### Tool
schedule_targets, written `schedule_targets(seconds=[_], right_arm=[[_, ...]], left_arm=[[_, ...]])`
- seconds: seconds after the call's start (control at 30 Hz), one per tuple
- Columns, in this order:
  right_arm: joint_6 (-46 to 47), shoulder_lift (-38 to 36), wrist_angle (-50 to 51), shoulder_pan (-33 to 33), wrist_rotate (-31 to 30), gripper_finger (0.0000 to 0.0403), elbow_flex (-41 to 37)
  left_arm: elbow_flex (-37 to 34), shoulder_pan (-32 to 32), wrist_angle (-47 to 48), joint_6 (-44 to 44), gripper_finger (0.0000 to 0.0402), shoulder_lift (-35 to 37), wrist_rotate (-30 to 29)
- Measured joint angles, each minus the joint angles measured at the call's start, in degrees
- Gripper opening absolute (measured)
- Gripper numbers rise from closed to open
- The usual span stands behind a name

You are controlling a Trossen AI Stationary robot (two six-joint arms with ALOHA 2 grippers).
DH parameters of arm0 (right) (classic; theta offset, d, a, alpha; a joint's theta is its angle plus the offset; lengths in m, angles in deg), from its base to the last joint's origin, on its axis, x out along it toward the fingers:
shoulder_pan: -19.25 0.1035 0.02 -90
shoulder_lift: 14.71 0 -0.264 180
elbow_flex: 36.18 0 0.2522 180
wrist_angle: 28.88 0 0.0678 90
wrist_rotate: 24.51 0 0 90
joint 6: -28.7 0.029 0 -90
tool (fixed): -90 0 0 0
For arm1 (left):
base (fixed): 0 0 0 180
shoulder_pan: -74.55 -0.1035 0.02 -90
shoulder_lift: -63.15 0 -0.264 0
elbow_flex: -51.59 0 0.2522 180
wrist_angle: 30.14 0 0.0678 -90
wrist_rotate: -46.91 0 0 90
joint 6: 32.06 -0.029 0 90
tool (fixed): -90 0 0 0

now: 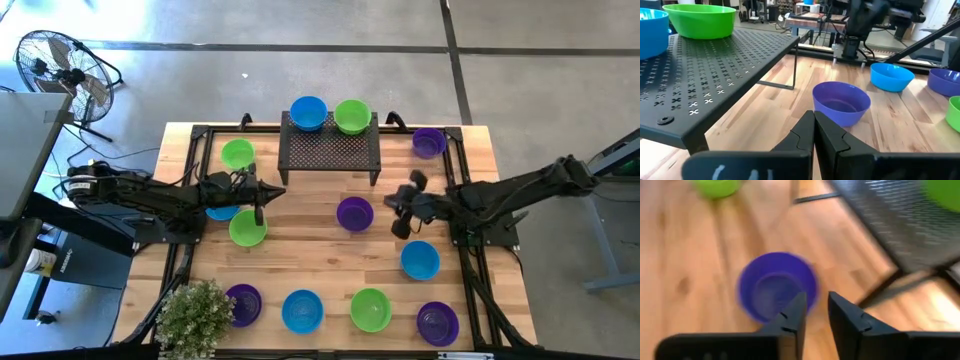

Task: Pick & Place Mini bowls
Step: Put the middle violet bowl on the shelf

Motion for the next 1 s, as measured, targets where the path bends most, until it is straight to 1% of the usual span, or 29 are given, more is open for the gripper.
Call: schedule_targets(seconds=[0.13, 0.2, 0.3, 0.4, 0.53, 0.67, 0.83, 1.0], right_arm=[[-3.55, 6.95, -4.82, 0.25, 4.39, 0.0124, 0.01], [-6.26, 10.96, -4.86, -0.21, 6.22, 0.0140, 1.15], [-11.00, 17.45, -4.45, -1.24, 10.47, 0.0154, 4.57], [-17.10, 23.88, -2.88, -1.40, 13.75, 0.0157, 8.92], [-23.22, 31.36, 2.39, -1.36, 15.63, 0.0146, 15.46], [-25.16, 37.16, 6.84, -1.43, 15.33, 0.0131, 20.26], [-25.34, 41.50, 9.42, -1.84, 14.37, 0.0110, 21.99], [-24.99, 42.58, 9.45, -3.33, 13.96, 0.0074, 21.79]], left_arm=[[0.00, 0.00, 0.05, 0.00, 0.0001, 0.00, 0.75], [0.00, 0.00, 0.07, -0.01, 0.0001, -0.01, 1.10], [0.00, 0.00, 0.12, 0.00, 0.0001, -0.02, 1.10], [0.00, 0.00, 0.14, 0.00, 0.0001, -0.02, 1.06], [0.00, 0.00, 0.14, 0.00, 0.0001, -0.04, 1.02], [0.00, 0.00, 0.25, 0.00, 0.0001, -0.04, 0.93], [0.00, 0.00, 0.62, -0.01, 0.0001, -0.04, 0.91], [0.00, 0.00, 0.62, 0.00, 0.0001, -0.04, 0.91]])
